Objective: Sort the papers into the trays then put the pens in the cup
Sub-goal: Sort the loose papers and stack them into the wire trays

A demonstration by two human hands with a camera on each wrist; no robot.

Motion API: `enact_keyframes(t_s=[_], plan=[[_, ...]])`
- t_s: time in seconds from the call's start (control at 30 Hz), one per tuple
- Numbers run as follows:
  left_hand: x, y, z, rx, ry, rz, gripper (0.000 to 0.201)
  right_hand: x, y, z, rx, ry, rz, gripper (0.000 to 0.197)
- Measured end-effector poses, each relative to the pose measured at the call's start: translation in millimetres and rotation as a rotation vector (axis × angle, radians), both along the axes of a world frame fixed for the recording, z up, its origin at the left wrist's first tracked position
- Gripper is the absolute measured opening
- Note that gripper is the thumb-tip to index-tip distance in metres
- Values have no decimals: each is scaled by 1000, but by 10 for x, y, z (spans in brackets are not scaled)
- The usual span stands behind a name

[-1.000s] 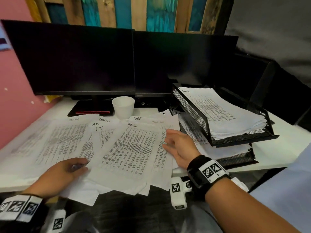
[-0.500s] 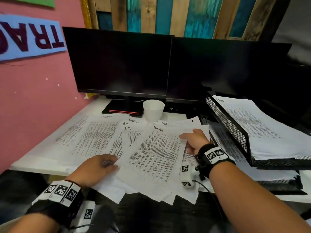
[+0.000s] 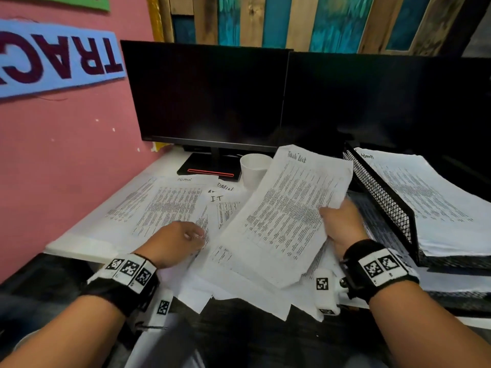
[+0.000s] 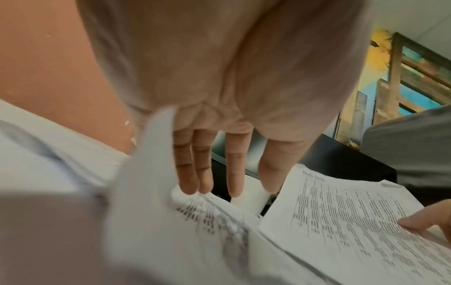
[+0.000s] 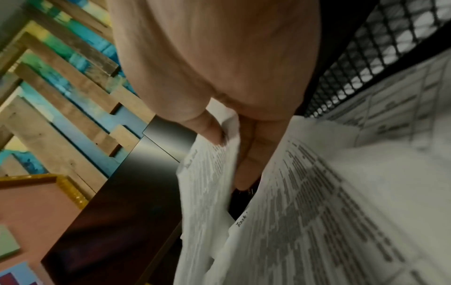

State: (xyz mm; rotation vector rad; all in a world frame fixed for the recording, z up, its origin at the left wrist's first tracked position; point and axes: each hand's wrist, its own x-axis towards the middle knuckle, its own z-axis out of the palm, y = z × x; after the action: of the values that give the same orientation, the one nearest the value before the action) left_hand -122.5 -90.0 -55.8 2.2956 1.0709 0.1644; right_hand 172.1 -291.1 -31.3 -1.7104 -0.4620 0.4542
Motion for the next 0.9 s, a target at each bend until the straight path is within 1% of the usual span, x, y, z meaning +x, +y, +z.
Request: enact_keyframes(t_s=[0.07,0.17,0.23,0.3,0.37,0.5,0.6,0.63,0.67,0.7,0.73,0.8,0.83,0.87,0.9], plan=[[130,-17,101,9,25,23,22,8,-94,9,-33,-42,24,37],[324,8,199,28,100,38,36,-24,-206,-14,-90,28,90,42],[439,33,216,-6,140,46,45,-24,-248,-70,-142,63,103,43],[541,52,206,-97,139,54,56,-40,-281,-106,-158,85,105,42],[619,58,204,-193,66,105,66,-44,-284,-140,-167,112,103,42],[723,99,155,-209,-95,225,82,-95,-297,-145,-155,150,114,43],[771,118,92,-303,-287,279,92,-132,-307,-136,-153,146,98,43],[776,127,76,-324,-310,297,93,-144,-307,-134,-157,148,94,44],[774,127,67,-315,-302,300,88,-158,-303,-128,-159,146,91,43],[768,131,54,-308,-275,298,76,-173,-301,-116,-161,151,89,42],[759,128,35,-297,-258,276,58,-189,-299,-107,-163,152,90,41],[731,114,33,-247,-237,230,10,-207,-296,-91,-169,155,86,40],[717,132,29,-199,-228,221,14,-210,-297,-81,-174,155,85,40],[699,159,36,-146,-224,224,26,-212,-298,-77,-181,153,88,39],[672,179,71,-83,-211,230,34,-214,-301,-69,-185,152,87,39]])
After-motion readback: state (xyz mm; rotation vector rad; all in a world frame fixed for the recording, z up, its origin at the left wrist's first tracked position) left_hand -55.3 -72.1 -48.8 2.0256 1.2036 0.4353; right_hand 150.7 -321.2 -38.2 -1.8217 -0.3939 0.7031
